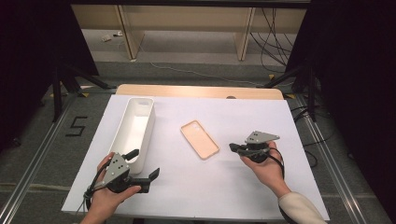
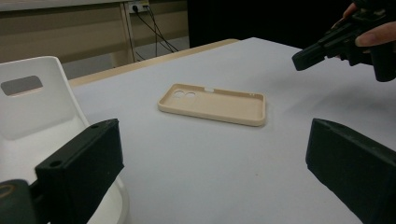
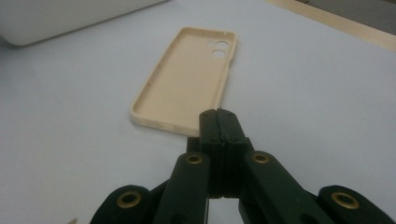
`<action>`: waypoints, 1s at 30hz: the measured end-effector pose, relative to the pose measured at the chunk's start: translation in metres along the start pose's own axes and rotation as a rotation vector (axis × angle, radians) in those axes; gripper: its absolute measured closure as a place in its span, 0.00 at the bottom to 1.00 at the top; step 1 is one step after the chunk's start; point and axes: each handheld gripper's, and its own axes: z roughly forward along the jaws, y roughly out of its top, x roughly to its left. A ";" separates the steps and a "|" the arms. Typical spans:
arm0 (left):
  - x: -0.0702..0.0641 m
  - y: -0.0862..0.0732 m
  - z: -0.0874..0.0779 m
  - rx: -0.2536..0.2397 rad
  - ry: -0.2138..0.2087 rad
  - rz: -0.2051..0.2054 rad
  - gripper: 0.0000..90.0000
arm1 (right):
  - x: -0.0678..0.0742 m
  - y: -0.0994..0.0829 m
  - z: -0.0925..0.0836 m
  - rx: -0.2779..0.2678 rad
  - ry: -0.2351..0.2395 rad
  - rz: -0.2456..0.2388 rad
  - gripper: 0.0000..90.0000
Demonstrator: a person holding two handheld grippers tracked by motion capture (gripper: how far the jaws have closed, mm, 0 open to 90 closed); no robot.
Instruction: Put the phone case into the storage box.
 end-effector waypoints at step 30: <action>0.000 0.000 -0.001 0.001 -0.010 0.000 0.04 | -0.013 0.004 0.066 0.181 -0.035 0.025 1.00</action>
